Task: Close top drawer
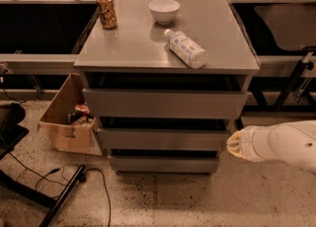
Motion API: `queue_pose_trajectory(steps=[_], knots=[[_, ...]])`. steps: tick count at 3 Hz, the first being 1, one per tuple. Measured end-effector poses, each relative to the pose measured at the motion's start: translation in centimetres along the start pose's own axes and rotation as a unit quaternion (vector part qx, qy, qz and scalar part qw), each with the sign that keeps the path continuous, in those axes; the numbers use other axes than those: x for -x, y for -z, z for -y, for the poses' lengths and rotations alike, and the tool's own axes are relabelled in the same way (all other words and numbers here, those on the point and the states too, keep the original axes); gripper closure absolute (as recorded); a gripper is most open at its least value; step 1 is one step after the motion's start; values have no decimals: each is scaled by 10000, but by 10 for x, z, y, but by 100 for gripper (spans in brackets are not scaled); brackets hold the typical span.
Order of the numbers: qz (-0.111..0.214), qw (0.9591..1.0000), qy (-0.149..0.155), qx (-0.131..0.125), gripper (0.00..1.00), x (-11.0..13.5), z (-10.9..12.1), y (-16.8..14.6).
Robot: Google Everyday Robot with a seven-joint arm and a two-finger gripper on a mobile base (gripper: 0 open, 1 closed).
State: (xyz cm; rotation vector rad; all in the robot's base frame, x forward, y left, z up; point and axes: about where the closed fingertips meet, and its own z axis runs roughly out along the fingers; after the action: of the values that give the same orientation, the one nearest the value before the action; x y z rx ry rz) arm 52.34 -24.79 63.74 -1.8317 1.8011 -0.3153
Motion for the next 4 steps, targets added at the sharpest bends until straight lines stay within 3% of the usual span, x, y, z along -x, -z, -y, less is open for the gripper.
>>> queue_pose_trajectory(steps=[1,2,4], knots=[[-834,9958,-208,303,98,-16,-2,117],[-977,9944,-113,385,75,-11,-4,135],[-977,9944,-113,385,28,-11,-4,135]])
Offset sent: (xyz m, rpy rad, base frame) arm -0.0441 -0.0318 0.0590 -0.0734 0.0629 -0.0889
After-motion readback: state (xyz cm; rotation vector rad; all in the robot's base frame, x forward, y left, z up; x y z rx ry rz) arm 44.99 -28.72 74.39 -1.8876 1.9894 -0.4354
